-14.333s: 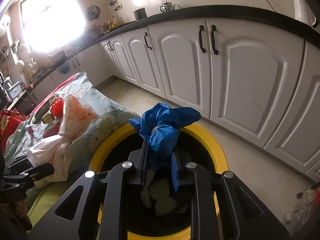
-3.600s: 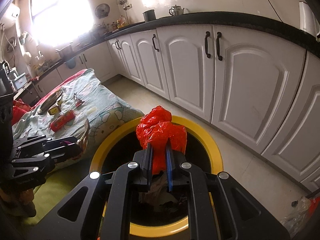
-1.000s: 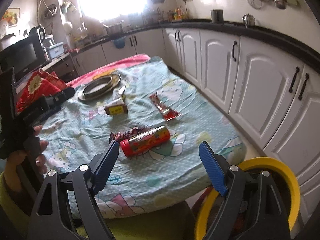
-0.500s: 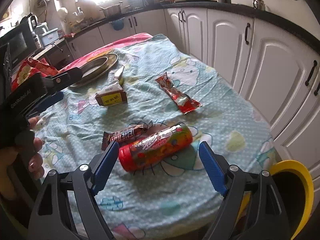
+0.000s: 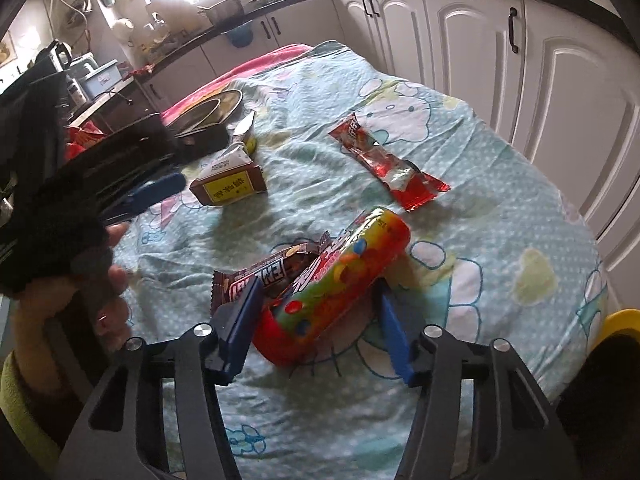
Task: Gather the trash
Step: 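Grasp the red candy tube with the right tool while the left tool grasps the small box, then carry the candy tube with the right tool while the left tool carries the box to the bin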
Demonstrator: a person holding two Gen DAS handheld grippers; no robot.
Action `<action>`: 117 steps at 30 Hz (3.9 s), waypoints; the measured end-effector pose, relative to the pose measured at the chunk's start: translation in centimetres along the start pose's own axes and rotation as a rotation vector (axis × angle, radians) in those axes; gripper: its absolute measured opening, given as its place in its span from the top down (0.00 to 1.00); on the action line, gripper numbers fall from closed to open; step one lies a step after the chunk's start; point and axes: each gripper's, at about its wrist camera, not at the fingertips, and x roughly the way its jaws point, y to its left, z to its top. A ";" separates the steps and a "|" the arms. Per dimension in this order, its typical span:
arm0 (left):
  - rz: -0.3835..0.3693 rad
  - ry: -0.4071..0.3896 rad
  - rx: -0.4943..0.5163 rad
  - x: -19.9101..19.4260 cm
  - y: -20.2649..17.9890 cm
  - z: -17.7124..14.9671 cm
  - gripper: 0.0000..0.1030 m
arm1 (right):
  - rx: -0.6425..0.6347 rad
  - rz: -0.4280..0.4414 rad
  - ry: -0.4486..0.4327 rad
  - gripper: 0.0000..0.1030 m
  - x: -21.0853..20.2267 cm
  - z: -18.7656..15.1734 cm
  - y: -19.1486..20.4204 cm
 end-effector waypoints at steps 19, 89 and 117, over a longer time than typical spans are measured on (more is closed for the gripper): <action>-0.021 0.038 -0.021 0.7 1.2 -1.7 0.61 | 0.127 0.045 -0.001 0.67 -2.3 -0.8 -3.9; -0.282 -0.041 0.239 -11.4 -9.9 -8.2 0.61 | 0.070 -0.144 -0.328 0.74 -17.0 -4.2 -9.5; -0.367 0.058 0.476 -10.6 -18.8 -14.0 0.61 | 0.180 -0.244 -0.369 0.74 -22.4 -9.6 -15.4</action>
